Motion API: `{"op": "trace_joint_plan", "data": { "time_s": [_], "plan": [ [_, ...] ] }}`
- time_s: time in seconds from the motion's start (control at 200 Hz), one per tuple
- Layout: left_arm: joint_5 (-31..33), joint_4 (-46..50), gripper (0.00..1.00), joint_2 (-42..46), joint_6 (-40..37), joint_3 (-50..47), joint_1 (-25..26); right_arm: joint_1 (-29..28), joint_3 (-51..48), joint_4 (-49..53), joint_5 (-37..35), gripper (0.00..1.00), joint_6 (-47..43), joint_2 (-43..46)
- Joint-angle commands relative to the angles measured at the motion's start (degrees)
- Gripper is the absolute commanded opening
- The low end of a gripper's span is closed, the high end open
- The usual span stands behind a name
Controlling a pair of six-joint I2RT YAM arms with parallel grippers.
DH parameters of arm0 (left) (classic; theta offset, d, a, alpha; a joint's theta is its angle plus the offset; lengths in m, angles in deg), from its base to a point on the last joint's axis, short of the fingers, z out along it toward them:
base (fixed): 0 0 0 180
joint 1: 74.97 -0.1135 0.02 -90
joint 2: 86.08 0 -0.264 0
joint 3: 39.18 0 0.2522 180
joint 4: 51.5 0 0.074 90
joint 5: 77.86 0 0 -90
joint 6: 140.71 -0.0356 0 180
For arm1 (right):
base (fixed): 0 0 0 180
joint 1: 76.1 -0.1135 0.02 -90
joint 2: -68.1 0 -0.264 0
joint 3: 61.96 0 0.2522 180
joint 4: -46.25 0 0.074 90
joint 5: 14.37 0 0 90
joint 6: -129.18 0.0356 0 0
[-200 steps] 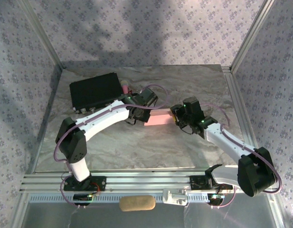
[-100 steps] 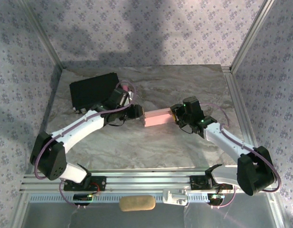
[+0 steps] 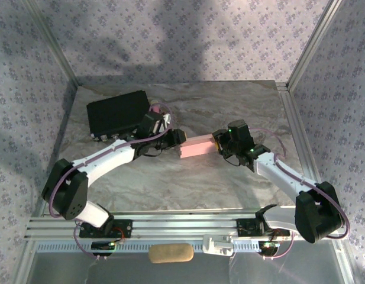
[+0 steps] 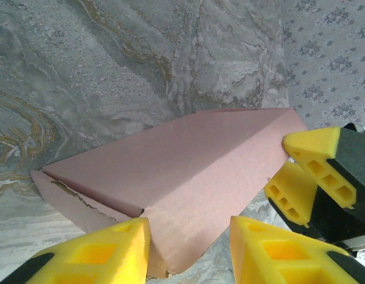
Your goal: Fold the paper box
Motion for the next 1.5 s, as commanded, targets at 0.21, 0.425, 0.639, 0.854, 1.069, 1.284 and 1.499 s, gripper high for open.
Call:
{"op": "trace_joint_plan", "data": {
  "time_s": [0.21,0.425,0.639,0.854,1.069,1.284,1.499],
  "plan": [
    [3.26,4.31,0.42,1.74,-2.07,-0.95,1.01,0.14,1.16,4.1,-0.27,0.35,0.16,-1.99],
    [5.11,8.54,0.45,2.97,-3.39,-0.75,1.5,0.07,1.39,4.04,-0.17,0.33,0.29,-2.92],
    [5.78,7.5,0.52,6.0,-2.24,-3.13,1.84,-0.02,1.62,4.05,-0.18,0.33,0.28,-3.38],
    [4.7,3.15,0.52,5.28,-0.3,-3.69,2.61,-0.35,1.63,3.8,-0.11,0.32,0.29,-3.82],
    [6.19,-2.58,0.54,9.11,3.07,-7.36,2.76,-0.02,1.27,4.06,0.03,0.31,0.19,-3.24],
    [3.97,-4.82,0.54,5.65,4.82,-6.46,2.61,-0.08,1.29,4.06,0.12,0.31,0.15,-2.95],
    [3.81,-5.73,0.48,3.01,4.75,-7.08,2.5,0.03,1.43,4.15,0.17,0.3,0.07,-2.76]
  ]
}}
